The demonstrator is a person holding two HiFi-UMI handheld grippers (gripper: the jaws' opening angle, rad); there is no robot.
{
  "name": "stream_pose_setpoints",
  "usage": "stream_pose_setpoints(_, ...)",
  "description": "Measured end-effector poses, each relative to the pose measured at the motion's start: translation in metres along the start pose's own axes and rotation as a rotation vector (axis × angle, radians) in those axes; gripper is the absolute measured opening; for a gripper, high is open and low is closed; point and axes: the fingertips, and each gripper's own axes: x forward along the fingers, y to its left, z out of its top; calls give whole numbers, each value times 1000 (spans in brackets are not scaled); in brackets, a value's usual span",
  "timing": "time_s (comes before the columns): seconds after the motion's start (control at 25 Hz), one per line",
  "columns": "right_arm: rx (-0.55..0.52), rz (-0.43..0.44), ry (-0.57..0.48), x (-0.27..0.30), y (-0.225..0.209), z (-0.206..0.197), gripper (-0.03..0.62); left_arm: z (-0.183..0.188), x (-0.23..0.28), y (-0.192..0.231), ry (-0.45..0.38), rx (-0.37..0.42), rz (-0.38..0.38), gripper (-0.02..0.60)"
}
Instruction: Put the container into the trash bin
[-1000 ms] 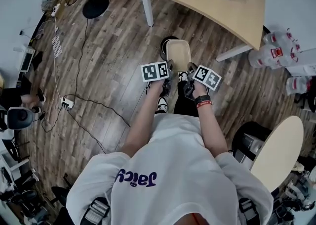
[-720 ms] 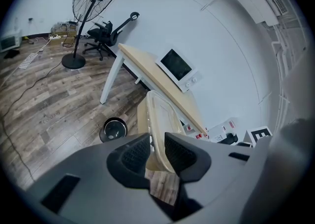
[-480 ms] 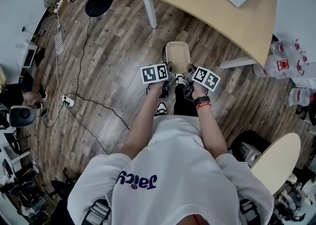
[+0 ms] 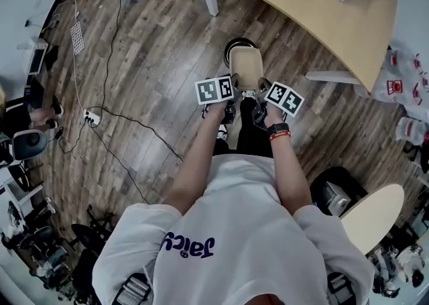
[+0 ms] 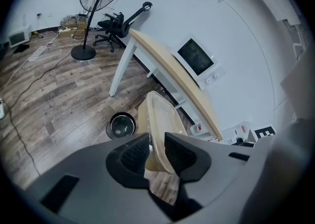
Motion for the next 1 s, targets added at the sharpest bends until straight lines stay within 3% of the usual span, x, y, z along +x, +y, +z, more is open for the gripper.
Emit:
stream_pose_setpoints(0.68,15,-37,93,62,-22,-21,51,-9,44,53,78,-38,41,109)
stream_pose_setpoints(1.0,-57,-113,127,74,-36,-24,52,-18,63,61,118,-70,43,109)
